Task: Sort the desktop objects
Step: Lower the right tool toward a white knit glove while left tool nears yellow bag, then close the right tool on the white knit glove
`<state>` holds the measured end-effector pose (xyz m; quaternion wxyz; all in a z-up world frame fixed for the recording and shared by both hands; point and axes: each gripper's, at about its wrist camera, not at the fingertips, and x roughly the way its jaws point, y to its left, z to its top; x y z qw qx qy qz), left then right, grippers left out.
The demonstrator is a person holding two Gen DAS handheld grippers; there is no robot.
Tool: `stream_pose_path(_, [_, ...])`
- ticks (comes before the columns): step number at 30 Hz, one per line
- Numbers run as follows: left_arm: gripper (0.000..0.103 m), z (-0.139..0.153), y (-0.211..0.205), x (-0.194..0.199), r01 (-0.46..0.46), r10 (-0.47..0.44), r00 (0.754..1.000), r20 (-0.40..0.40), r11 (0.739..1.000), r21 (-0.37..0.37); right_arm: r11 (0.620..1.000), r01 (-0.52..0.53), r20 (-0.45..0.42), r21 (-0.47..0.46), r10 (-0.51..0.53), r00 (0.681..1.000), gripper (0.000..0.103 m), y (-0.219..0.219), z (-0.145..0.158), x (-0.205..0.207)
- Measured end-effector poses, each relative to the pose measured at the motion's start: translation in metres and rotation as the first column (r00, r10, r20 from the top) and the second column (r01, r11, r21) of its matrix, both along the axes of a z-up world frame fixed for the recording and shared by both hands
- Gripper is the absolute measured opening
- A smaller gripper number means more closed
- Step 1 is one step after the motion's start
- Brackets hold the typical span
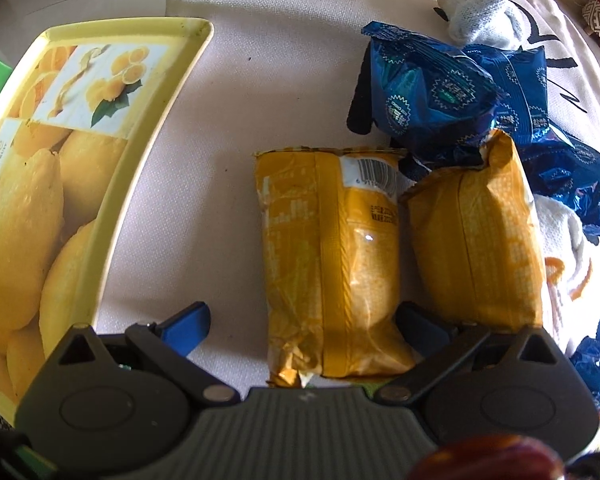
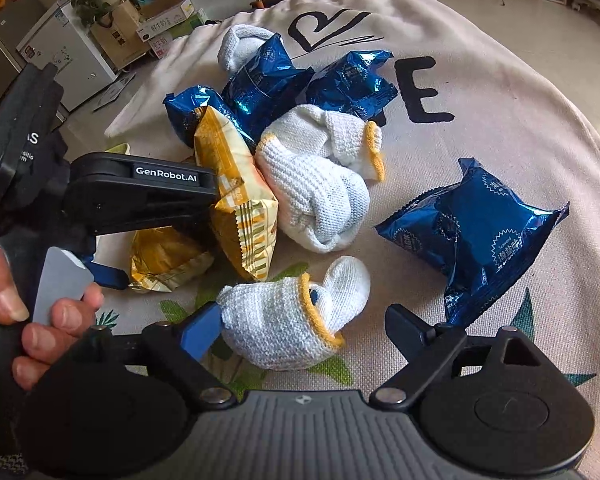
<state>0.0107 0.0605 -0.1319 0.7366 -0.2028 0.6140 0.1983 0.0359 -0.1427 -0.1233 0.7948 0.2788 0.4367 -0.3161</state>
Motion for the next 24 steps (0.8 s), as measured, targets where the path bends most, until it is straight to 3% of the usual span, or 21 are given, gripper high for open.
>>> stream_pose_path(12, [0.103,0.001,-0.007,-0.003,-0.010,0.010,1.000,-0.002,0.998,0.060,0.998,-0.046,-0.065,-0.043,0.043,0.997,0.092,0.009,-0.016,0.013])
stream_pose_path(19, [0.103,0.003,-0.010,-0.009,0.000,-0.001,1.000,0.012,0.997,0.083,0.988,-0.090,-0.117,-0.129,0.075,0.990,0.091,0.019,-0.022,0.022])
stream_pose_path(24, [0.103,0.005,-0.011,-0.016,0.015,-0.018,0.999,0.026,0.996,0.093,0.986,-0.074,-0.108,-0.150,0.058,0.992,0.071,0.019,-0.018,0.020])
